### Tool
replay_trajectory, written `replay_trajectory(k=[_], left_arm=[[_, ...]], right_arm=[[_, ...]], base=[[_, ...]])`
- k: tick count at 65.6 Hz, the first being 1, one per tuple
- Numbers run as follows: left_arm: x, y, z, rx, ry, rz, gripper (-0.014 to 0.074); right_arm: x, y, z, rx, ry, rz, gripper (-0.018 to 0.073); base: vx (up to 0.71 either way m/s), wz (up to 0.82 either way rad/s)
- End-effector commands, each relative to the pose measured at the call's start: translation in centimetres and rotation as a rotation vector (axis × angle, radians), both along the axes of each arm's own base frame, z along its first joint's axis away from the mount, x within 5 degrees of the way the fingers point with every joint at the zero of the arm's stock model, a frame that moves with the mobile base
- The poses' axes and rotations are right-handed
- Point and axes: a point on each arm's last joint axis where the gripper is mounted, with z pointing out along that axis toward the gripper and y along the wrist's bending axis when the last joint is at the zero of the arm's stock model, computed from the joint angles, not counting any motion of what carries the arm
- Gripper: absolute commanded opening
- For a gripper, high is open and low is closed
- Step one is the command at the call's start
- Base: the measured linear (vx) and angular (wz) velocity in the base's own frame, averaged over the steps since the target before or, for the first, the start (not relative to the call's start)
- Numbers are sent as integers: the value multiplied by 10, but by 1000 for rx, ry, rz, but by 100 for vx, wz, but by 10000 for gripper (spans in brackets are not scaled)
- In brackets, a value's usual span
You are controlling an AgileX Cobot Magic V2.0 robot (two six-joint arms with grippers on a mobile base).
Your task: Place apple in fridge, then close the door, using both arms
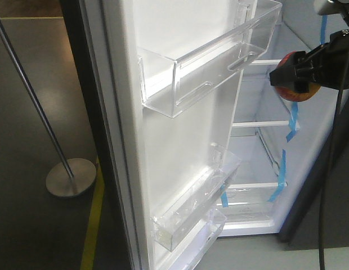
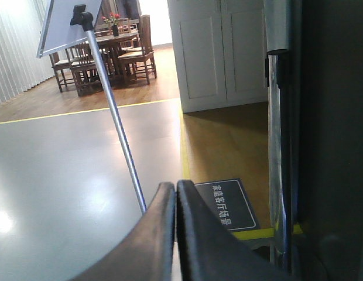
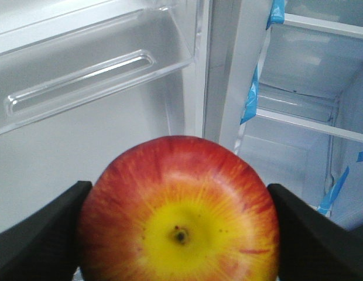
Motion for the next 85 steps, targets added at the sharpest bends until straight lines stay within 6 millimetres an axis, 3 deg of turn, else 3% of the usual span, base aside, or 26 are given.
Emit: replay_trajectory(k=[1,57,64,77,85], left_arm=[[0,-1,2,0,-70,-9,-8],[0,-1,3,0,-81,-11,-8],[0,-1,6,-73,-117,-15,-8],[-1,-1,14,-419,-240,-31,-8],[-1,-1,16,-465,-259,-36,-8]], right_arm=[[-6,-2,25,24,-121,-23,115],[-6,-2,25,30,-121,-22,115],[-6,-2,25,31,-120,-22,115],[-6,-1,25,38,-114,-19,115],[-7,-1,25,38,-112,-18,115]], base=[[0,0],[0,0],[0,0],[0,0],[0,0]])
